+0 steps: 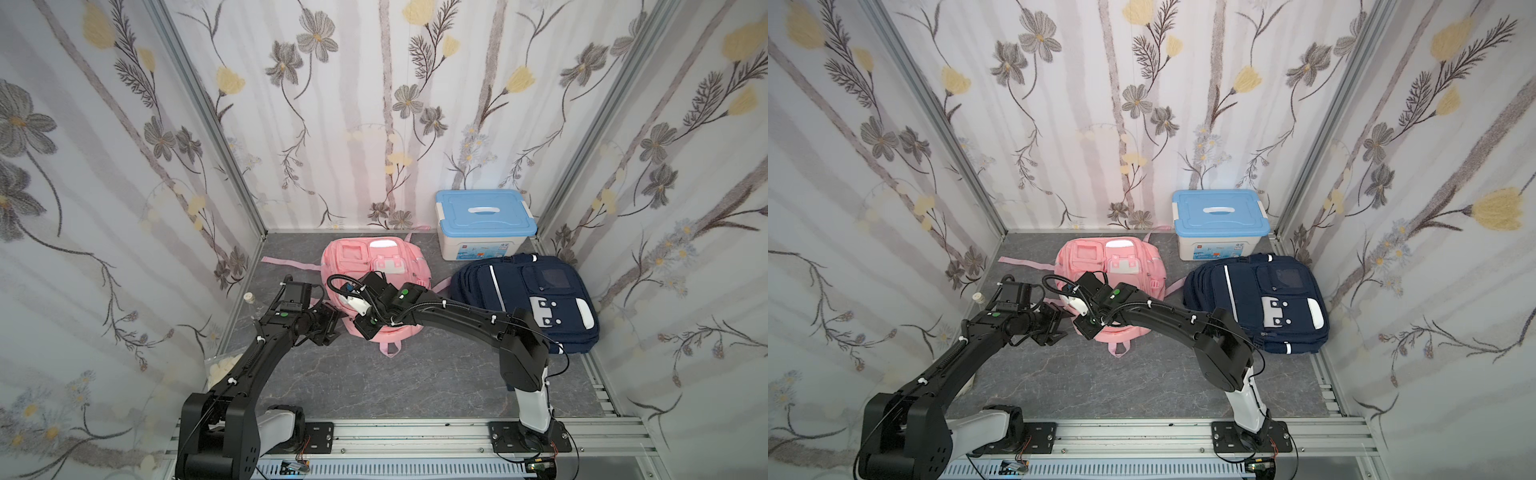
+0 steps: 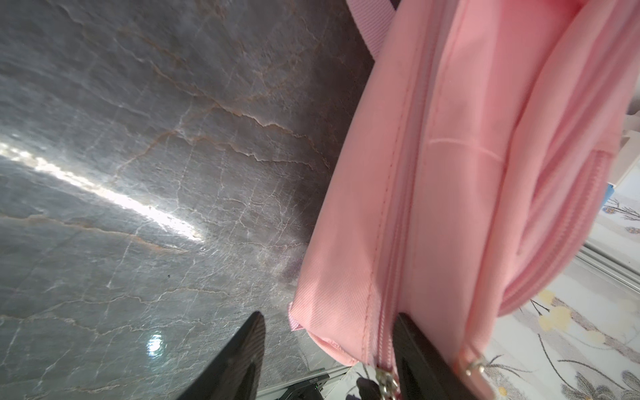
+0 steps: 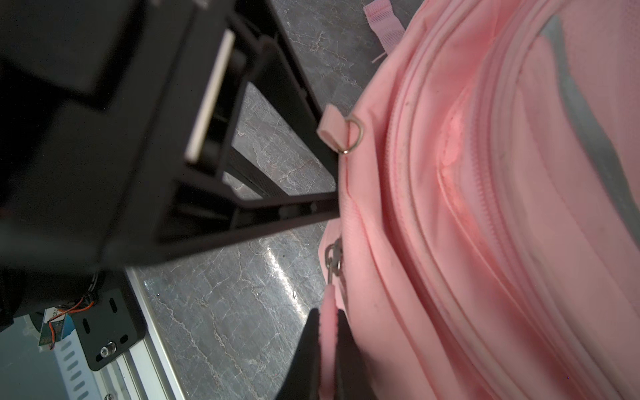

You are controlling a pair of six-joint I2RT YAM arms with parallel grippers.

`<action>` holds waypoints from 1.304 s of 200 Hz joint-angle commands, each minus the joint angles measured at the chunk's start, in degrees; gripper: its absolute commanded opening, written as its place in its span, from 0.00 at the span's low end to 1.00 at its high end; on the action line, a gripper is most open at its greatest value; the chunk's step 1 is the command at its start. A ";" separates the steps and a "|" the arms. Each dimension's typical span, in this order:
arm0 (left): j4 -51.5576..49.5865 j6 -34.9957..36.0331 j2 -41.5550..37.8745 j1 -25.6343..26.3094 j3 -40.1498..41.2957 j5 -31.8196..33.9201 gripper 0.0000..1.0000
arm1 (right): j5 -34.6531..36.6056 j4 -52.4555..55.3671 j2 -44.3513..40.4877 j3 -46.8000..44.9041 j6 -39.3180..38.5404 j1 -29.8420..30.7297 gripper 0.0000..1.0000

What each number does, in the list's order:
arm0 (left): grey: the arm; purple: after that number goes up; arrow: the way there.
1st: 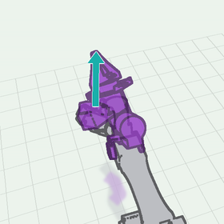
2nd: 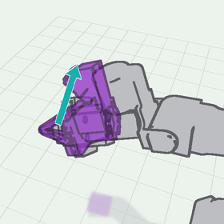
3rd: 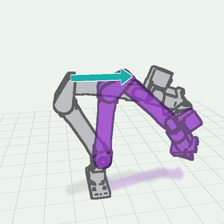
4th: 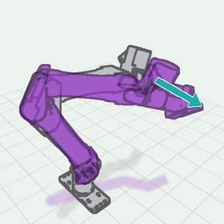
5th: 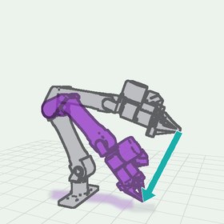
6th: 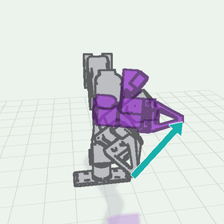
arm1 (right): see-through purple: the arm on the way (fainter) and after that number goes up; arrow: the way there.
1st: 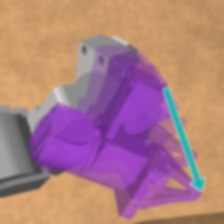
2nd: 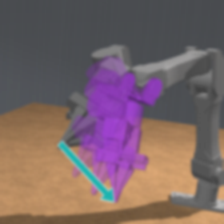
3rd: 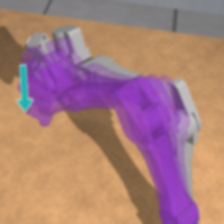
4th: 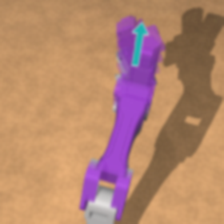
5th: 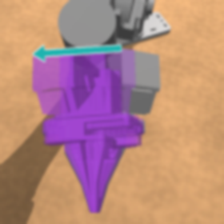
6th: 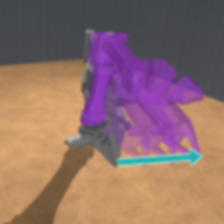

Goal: Zip up the backpack
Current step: Zip the zipper on the backpack.

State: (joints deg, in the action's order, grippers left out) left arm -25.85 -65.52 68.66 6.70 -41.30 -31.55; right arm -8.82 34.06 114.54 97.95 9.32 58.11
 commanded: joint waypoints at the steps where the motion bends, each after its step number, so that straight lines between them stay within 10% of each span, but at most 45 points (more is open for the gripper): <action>1: 5.02 -2.15 0.58 -0.02 0.96 1.83 0.62 | -2.85 -1.81 -0.90 0.29 -0.44 0.26 0.00; 261: 11.84 -2.44 -4.49 0.61 -0.28 4.30 0.61 | -6.88 0.52 0.48 2.87 0.97 0.37 0.00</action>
State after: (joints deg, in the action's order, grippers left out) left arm -14.85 -69.58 66.83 7.31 -39.62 -26.68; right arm -10.63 35.31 114.06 99.55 9.56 58.11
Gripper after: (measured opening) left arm 0.617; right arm 0.083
